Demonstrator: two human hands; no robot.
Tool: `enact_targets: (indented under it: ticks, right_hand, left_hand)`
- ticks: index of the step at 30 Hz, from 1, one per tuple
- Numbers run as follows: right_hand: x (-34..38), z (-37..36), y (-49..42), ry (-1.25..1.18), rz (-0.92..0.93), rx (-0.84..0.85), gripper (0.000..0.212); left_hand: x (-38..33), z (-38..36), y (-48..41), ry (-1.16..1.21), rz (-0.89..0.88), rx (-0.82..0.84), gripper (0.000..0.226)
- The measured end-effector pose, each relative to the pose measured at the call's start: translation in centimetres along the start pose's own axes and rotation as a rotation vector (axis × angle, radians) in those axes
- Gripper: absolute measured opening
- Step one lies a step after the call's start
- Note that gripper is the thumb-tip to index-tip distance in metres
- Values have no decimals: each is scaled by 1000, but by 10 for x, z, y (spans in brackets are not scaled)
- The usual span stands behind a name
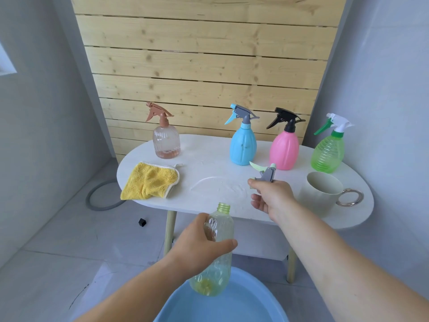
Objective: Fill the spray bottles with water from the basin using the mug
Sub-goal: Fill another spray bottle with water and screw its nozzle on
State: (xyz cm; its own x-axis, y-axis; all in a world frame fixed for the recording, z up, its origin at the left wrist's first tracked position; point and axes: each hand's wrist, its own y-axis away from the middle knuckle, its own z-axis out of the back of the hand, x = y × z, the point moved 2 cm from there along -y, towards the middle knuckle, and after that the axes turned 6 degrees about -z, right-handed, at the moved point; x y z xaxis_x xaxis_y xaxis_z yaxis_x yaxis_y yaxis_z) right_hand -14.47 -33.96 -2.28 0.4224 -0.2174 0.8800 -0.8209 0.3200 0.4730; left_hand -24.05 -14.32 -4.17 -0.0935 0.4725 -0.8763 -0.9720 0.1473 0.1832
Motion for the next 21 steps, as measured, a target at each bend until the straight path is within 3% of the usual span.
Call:
enact_targets:
  ticks: [8, 15, 21]
  right_hand:
    - [-2, 3, -3, 216, -114, 26, 27]
    - [-4, 14, 5, 606, 79, -92, 42]
    - [16, 36, 23, 678, 310, -150, 44]
  left_hand:
    - [1, -3, -6, -46, -55, -10, 45]
    - [-2, -9, -6, -52, -121, 5, 46]
    - [-8, -18, -4, -25, -192, 38, 45]
